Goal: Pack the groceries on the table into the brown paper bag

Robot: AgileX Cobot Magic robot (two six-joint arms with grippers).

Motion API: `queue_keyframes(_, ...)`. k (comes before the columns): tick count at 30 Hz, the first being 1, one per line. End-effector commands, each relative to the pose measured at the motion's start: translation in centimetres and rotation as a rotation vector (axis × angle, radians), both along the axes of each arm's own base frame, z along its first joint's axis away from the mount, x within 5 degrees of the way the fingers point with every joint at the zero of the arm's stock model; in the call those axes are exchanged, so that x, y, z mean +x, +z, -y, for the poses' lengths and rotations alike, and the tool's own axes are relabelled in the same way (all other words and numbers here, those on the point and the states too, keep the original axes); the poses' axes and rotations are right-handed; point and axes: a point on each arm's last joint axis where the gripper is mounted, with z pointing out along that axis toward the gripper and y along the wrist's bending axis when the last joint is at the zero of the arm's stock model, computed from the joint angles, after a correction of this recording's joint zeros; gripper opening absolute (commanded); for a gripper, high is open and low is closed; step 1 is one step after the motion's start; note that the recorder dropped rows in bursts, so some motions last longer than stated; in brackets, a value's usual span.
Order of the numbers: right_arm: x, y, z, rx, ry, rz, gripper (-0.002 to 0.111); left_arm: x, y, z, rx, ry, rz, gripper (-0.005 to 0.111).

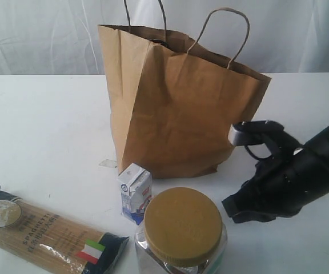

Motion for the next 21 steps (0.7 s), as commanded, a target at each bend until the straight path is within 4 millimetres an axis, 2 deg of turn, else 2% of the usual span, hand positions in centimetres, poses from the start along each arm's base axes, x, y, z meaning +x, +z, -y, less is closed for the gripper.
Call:
queue_keyframes(1, -2.7, 5.3, 0.6, 0.084, 0.035, 0.149, 0.000, 0.0, -0.1, 0.0, -0.007, -0.004, 0.007, 0.000)
queue_keyframes(2, -4.0, 8.5, 1.1, 0.128, 0.036, 0.290, 0.000, 0.0, -0.1, 0.0, -0.007, -0.004, 0.007, 0.000)
queue_keyframes(3, -4.7, 10.0, 1.4, 0.151, 0.030, 0.366, 0.000, 0.0, -0.1, 0.0, -0.007, -0.004, 0.007, 0.000)
queue_keyframes(4, -5.7, 13.2, 1.9, 0.187, 0.013, 0.524, 0.000, 0.0, -0.1, 0.0, -0.007, -0.004, 0.007, 0.000)
queue_keyframes(5, -5.9, 14.3, 2.1, 0.195, 0.002, 0.559, 0.000, 0.0, -0.1, 0.0, -0.007, -0.004, 0.007, 0.000)
queue_keyframes(6, -5.8, 16.2, 2.4, 0.183, -0.006, 0.596, 0.000, 0.0, -0.1, 0.0, -0.007, -0.004, 0.007, 0.000)
queue_keyframes(7, -5.4, 16.7, 2.5, 0.167, -0.007, 0.594, 0.000, 0.0, -0.1, 0.0, -0.007, -0.004, 0.007, 0.000)
queue_keyframes(8, -3.4, 17.7, 2.4, 0.141, -0.006, 0.559, 0.000, 0.0, -0.1, 0.0, -0.007, -0.004, 0.007, 0.000)
queue_keyframes(9, -2.1, 17.8, 2.2, 0.128, -0.005, 0.520, 0.000, 0.0, -0.1, 0.0, -0.007, -0.004, 0.007, 0.000)
queue_keyframes(10, 0.8, 18.6, 2.2, 0.122, -0.012, 0.453, 0.000, 0.0, -0.1, 0.0, -0.007, -0.004, 0.007, 0.000)
queue_keyframes(11, 2.3, 19.4, 2.3, 0.143, -0.026, 0.439, 0.000, 0.0, -0.1, 0.0, -0.007, -0.004, 0.007, 0.000)
queue_keyframes(12, 4.6, 20.2, 2.4, 0.201, -0.054, 0.415, 0.000, 0.0, -0.1, 0.0, -0.007, -0.004, 0.007, 0.000)
queue_keyframes(14, 6.9, 21.4, 3.2, 0.299, -0.098, 0.399, 0.000, 0.0, -0.1, 0.0, -0.007, -0.004, 0.007, 0.000)
queue_keyframes(17, 8.5, 22.3, 4.7, 0.421, -0.171, 0.429, 0.000, 0.0, -0.1, 0.0, -0.007, -0.004, 0.007, 0.000)
queue_keyframes(21, 10.5, 20.3, 5.3, 0.479, -0.159, 0.332, 0.000, 0.0, -0.1, 0.0, -0.007, -0.004, 0.007, 0.000)
